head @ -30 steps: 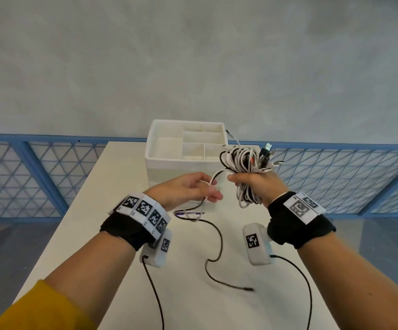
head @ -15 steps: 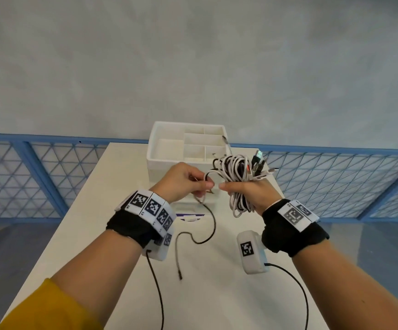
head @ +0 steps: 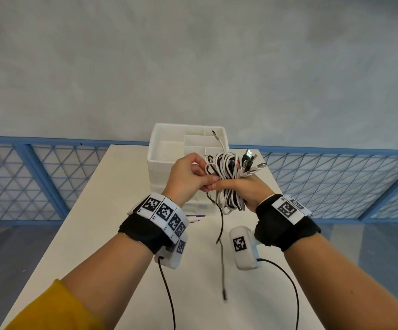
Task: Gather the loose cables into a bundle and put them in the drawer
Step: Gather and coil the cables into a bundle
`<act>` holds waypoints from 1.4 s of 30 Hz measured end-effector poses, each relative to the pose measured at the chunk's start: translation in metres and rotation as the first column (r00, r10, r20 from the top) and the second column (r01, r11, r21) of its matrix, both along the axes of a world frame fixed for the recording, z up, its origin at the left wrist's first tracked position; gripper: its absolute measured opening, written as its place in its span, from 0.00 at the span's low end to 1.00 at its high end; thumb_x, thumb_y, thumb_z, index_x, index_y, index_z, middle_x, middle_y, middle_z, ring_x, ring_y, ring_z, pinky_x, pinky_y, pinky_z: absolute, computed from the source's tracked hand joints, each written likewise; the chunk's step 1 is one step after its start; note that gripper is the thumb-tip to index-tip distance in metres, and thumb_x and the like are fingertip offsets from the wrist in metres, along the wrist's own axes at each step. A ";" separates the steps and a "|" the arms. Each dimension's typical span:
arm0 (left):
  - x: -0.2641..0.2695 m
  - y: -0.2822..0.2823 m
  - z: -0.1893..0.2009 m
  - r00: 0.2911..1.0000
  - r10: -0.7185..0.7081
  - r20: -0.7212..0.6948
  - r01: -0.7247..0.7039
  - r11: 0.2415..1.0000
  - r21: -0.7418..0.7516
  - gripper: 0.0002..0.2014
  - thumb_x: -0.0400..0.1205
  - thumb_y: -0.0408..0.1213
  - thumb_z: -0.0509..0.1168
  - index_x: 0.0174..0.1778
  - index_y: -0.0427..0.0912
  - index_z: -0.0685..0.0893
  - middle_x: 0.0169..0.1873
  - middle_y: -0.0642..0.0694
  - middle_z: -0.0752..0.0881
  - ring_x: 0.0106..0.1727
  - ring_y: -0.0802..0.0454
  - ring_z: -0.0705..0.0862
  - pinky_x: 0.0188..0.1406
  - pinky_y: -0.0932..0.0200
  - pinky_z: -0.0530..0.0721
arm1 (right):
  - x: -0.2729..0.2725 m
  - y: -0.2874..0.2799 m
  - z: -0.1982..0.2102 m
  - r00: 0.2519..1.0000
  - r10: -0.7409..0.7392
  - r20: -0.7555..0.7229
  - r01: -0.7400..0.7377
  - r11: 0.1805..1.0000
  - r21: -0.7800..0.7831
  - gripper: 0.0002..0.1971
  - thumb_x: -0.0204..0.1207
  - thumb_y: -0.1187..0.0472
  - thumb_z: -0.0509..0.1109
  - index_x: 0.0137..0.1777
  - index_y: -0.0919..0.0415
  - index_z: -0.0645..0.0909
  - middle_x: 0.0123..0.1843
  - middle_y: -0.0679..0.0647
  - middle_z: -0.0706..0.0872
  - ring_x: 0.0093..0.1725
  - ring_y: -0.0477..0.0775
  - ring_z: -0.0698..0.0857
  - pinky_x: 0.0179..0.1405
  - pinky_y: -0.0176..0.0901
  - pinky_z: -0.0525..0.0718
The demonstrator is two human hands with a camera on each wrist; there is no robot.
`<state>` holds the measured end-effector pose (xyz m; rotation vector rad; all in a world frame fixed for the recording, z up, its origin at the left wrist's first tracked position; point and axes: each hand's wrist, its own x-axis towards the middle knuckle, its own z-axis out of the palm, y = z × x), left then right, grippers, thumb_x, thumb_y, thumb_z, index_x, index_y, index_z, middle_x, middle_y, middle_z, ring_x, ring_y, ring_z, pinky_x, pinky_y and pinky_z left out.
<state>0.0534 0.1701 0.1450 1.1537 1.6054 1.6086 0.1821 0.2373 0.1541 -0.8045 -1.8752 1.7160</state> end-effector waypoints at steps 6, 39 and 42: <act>0.002 0.000 -0.001 0.982 0.083 -0.168 -0.077 0.996 0.042 0.10 0.64 0.33 0.77 0.36 0.46 0.84 0.38 0.57 0.73 0.36 0.59 0.70 0.39 0.77 0.71 | 0.004 0.002 0.000 1.000 -0.019 -0.023 0.017 0.996 -0.092 0.16 0.65 0.78 0.70 0.49 0.61 0.86 0.48 0.57 0.89 0.50 0.53 0.87 0.55 0.46 0.84; -0.027 0.006 -0.017 0.929 0.196 0.315 -0.131 0.967 -0.218 0.12 0.82 0.29 0.56 0.33 0.38 0.78 0.25 0.44 0.80 0.27 0.52 0.83 0.22 0.60 0.85 | 0.028 0.019 -0.015 0.998 -0.069 -0.003 0.068 0.989 -0.133 0.13 0.64 0.79 0.71 0.36 0.60 0.85 0.27 0.47 0.89 0.32 0.48 0.87 0.33 0.41 0.86; -0.036 0.002 -0.017 0.865 0.105 0.491 -0.019 0.984 -0.177 0.12 0.82 0.29 0.53 0.33 0.39 0.75 0.14 0.51 0.70 0.15 0.58 0.70 0.18 0.64 0.81 | 0.030 0.022 -0.015 0.994 -0.102 0.026 0.105 0.987 -0.120 0.12 0.63 0.78 0.73 0.36 0.59 0.85 0.28 0.47 0.89 0.35 0.49 0.87 0.37 0.44 0.85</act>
